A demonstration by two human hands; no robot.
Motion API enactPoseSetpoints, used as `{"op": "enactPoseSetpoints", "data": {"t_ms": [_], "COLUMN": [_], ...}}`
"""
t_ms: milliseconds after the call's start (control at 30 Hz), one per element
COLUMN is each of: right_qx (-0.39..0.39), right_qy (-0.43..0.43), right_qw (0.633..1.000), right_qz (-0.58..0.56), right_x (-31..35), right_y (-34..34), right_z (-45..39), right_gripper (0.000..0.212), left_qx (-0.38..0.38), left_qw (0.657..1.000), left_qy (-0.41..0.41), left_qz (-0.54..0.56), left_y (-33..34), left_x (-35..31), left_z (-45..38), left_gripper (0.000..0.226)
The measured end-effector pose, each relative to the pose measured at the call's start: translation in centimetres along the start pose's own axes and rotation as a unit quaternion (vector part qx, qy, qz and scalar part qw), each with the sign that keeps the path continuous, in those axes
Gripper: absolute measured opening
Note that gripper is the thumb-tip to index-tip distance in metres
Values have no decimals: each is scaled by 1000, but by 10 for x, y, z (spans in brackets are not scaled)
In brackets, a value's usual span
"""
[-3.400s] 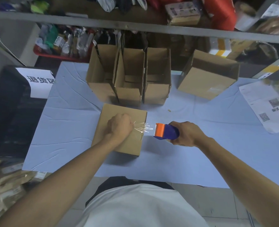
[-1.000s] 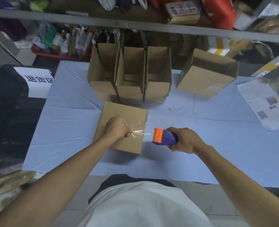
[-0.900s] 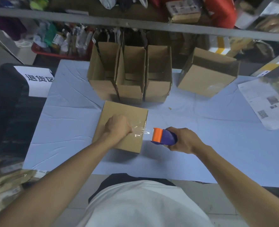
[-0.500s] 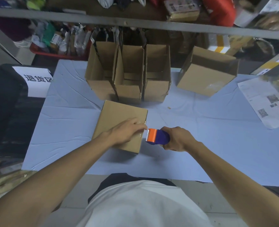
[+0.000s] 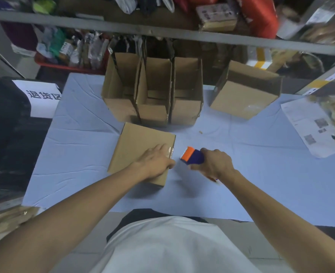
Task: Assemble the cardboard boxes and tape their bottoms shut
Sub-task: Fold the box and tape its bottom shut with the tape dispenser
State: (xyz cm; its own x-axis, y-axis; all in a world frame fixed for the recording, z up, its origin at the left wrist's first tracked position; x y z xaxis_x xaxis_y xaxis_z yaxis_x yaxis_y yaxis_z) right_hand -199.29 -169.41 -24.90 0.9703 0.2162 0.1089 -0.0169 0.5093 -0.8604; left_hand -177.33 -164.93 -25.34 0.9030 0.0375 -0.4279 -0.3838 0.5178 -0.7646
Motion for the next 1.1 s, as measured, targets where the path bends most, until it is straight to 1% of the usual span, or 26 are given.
{"op": "enactPoseSetpoints", "data": {"t_ms": [67, 133, 167, 233, 267, 300, 367, 400, 433, 533, 600, 733, 767, 833, 867, 933, 1000, 1100], "right_qx": [-62, -99, -100, -73, -65, -73, -113, -127, -136, -118, -90, -49, -39, -16, -7, 0, -8, -7], "right_qy": [11, 2, -8, -28, -24, -9, 19, 17, 2, -83, -132, -211, -236, -289, -312, -334, -334, -334], "right_qw": [998, 995, 995, 996, 997, 997, 993, 990, 990, 989, 986, 975, 970, 957, 950, 940, 936, 930], "right_qz": [2, -2, -16, -38, -43, -36, 24, 49, 47, -29, -58, -55, -47, -27, -29, -71, -109, -155], "right_x": [-4, -6, -6, -5, -3, -1, 6, 11, 18, 38, 49, 56, 56, 55, 56, 61, 65, 74], "right_y": [4, 14, 19, 32, 37, 39, 35, 28, 21, 3, -2, -1, -1, 0, 1, 5, 10, 22], "right_z": [-3, -7, -8, -7, -6, -6, -9, -12, -16, -26, -30, -36, -38, -46, -49, -55, -58, -53], "right_gripper": [54, 42, 38, 38, 38, 35, 28, 28, 29, 34, 41, 62, 70, 79, 80, 71, 61, 56], "left_qx": [6, -24, -55, -121, -152, -178, -221, -240, -253, -268, -267, -236, -227, -219, -216, -221, -258, -300], "left_qw": [998, 994, 994, 990, 987, 982, 971, 965, 960, 952, 953, 965, 968, 973, 974, 971, 958, 944], "left_qy": [28, 37, 24, -7, -26, -49, -92, -107, -120, -147, -140, -117, -104, -70, -65, -85, -116, -132], "left_qz": [-63, -97, -90, -68, -51, -35, 7, 23, 30, -7, -24, -13, -8, 6, 17, 34, 37, 31], "left_y": [5, 14, 19, 29, 33, 34, 34, 33, 32, 32, 34, 34, 32, 30, 30, 29, 31, 38], "left_x": [-3, 0, -1, -3, -5, -6, -8, -10, -12, -18, -21, -17, -15, -11, -8, -1, 8, 18], "left_z": [1, 1, 1, 3, 3, 2, -2, -4, -6, -10, -14, -15, -12, -2, 5, 19, 34, 57], "left_gripper": [24, 22, 17, 9, 12, 20, 31, 31, 29, 19, 20, 27, 25, 12, 9, 19, 29, 33]}}
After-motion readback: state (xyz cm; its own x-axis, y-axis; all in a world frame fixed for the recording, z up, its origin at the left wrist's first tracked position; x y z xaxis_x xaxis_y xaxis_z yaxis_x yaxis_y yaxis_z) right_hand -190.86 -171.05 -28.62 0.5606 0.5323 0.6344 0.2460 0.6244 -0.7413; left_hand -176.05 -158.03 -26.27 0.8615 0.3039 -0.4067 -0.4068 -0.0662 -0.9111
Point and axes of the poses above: each hand's wrist, its own z-axis away from the middle knuckle, its own y-axis out of the palm, x = y × z, the point moved 1 cm from there along -z, towards the middle knuckle, and after that the axes turned 1 degree about -x, right-handed, at the moved point
